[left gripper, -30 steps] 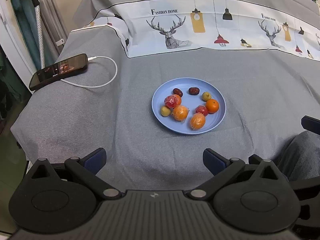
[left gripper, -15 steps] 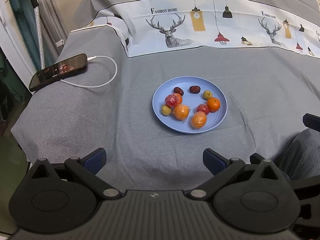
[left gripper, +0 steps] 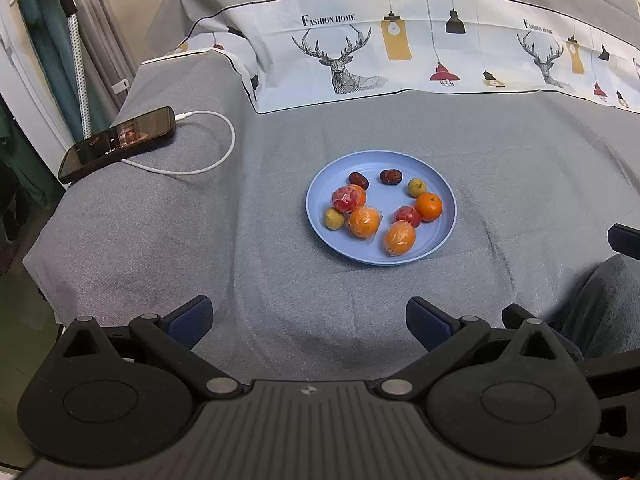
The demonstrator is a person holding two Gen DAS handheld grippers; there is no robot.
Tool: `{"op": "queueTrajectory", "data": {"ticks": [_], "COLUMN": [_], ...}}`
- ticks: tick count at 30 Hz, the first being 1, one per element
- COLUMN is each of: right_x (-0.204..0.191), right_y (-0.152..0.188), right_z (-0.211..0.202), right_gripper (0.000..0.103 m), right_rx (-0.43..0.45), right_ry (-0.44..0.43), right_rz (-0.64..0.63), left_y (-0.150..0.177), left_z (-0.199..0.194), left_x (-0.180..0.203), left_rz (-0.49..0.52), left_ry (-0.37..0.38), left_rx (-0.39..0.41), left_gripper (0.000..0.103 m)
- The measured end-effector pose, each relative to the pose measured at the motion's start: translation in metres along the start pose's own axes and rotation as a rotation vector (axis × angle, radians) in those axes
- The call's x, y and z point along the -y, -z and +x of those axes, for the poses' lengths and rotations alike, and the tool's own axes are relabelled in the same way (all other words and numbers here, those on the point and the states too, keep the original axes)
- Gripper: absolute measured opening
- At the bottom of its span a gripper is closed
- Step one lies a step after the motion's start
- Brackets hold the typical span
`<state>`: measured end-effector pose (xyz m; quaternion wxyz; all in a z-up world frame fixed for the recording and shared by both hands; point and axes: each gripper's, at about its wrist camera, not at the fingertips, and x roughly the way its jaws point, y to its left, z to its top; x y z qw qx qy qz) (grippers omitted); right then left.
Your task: Organize fruits
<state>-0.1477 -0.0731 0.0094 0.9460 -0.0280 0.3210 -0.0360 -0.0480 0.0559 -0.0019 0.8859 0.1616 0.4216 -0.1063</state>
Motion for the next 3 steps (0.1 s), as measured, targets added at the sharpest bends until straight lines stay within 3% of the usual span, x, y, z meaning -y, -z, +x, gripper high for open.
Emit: {"op": "queueTrajectory", "data": {"ticks": [3], "right_x": [-0.0001], "right_y": [0.0002], "right_z": [0.0002], "right_gripper": [0.102], "right_rx": [0.0], "right_ry": [0.0], "right_rz": [0.0], "left_y": [0.0005], "left_z": [-0.0001], "left_x": [0.0003], "left_rz": [0.003], "left_ry": [0.0], "left_rx": [0.0], "left_gripper": [0.103]}}
